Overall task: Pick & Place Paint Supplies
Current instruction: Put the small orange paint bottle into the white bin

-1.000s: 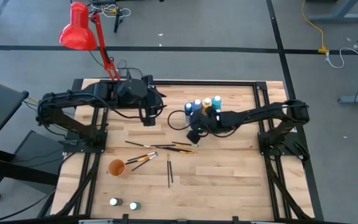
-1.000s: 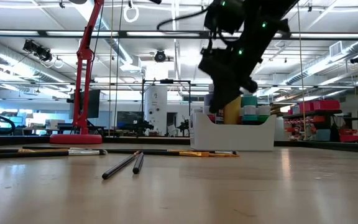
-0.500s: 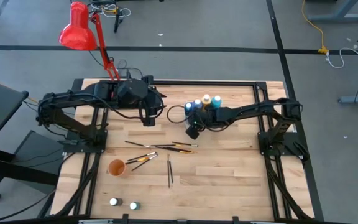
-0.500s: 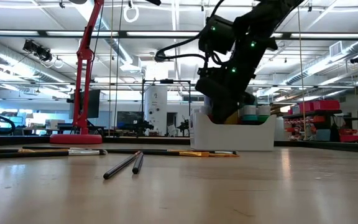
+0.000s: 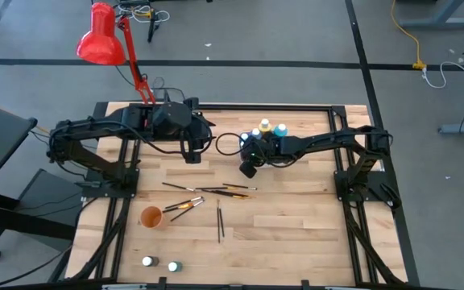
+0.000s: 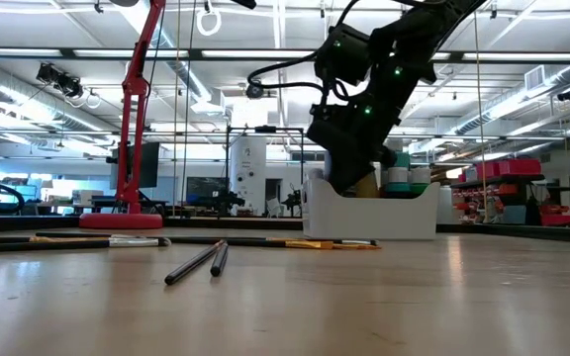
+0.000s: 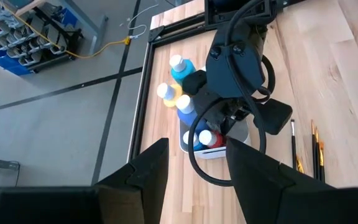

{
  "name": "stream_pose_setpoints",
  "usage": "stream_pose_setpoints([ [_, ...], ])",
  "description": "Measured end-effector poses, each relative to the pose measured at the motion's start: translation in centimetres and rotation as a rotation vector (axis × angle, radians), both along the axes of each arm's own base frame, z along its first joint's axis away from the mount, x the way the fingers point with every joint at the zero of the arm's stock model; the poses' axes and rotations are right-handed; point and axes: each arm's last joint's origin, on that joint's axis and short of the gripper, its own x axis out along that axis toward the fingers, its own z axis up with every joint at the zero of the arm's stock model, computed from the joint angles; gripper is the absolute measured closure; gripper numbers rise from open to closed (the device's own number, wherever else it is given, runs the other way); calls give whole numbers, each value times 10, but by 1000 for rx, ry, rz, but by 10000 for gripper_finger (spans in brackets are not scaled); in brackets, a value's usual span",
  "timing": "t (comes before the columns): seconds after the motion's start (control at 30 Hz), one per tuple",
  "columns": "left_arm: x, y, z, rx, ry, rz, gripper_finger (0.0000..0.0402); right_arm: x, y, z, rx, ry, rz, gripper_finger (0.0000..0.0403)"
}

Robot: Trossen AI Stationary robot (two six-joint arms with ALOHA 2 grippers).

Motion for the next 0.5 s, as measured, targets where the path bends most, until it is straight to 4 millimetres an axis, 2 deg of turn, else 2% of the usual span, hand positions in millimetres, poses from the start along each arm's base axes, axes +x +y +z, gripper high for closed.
stream_pose_setpoints([
  [0.17, 0, 0, 0, 0, 0, 0, 230, -2, 8, -2, 82, 26, 34, 403],
  [0.5, 0, 0, 0, -1, -1, -1, 230, 4, 1, -12, -27, 34, -23, 403],
])
